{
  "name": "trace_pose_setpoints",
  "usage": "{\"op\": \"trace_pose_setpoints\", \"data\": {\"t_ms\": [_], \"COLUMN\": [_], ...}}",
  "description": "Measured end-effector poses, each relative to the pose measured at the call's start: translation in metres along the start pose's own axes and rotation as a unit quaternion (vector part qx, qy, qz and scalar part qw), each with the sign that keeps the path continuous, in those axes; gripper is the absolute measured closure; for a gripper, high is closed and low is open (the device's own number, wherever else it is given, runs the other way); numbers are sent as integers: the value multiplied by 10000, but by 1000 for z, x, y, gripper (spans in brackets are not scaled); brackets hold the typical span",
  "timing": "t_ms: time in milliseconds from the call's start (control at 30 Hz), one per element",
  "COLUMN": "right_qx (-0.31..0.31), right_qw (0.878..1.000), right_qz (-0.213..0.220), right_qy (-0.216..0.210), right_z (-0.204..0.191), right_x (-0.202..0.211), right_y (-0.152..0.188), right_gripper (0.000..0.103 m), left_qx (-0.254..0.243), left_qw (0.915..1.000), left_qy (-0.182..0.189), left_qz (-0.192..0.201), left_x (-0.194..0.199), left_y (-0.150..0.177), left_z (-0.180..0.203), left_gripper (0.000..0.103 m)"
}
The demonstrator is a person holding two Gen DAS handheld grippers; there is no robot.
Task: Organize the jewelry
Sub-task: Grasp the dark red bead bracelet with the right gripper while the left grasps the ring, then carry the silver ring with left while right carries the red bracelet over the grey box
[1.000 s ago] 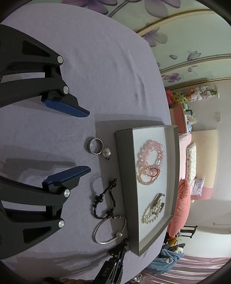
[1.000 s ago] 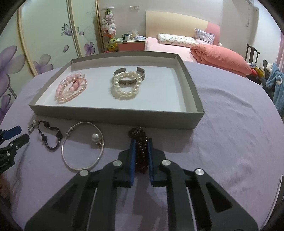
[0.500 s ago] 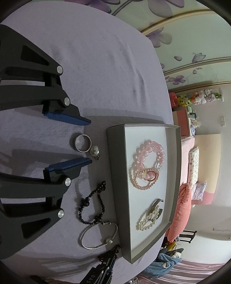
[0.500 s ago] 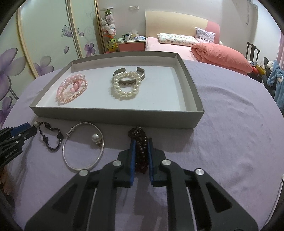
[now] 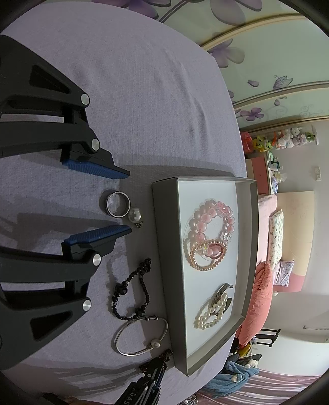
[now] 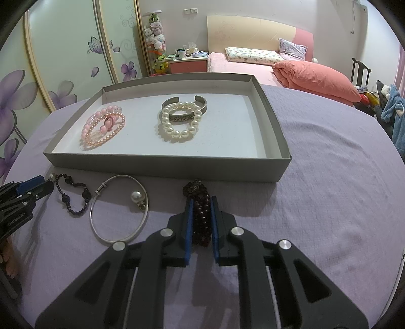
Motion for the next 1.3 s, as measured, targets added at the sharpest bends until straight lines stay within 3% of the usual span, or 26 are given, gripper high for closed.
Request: {"op": "trace_pose_setpoints", "data": {"t_ms": [600,667,733,900,1033,1300], "right_qx": [1,-5,-13,-291,-494,-558], "right_qw": [10000,10000,10000,9993,9974,9911], "right_qz": [-1,0,0,77,380,1083], "right_qy": [11,8,-2,-218,-359,-533], "right_z": [-1,-1,0,5,9,-5], "right_x": [0,0,-1,5,23,68], "right_y": [0,-1,0,1,4,-10], "right_gripper": [89,89,89,92,94,94], "left_qx": [-5,-25,-62,-24,105,422], "left_qw": [10000,10000,10000,10000,9999,9962], "left_qy": [-7,12,-5,-47,9,85], "left_qz": [0,7,24,29,88,751], "left_x": [0,0,0,8,19,58], "left_y": [0,0,0,8,17,1], "left_z": [0,0,1,0,-7,-6], "left_gripper": [64,67,80,81,81,81]}}
Point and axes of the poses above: each gripper's, at about its wrist camera, not at the fingertips, and x roughly against the way its jaws point, z to its right, y to its underside, the point moved 7 cm from there along -x, roughly the way its jaws point, and after that the axes turned 2 degrees about -y, right-handed, at the moved point
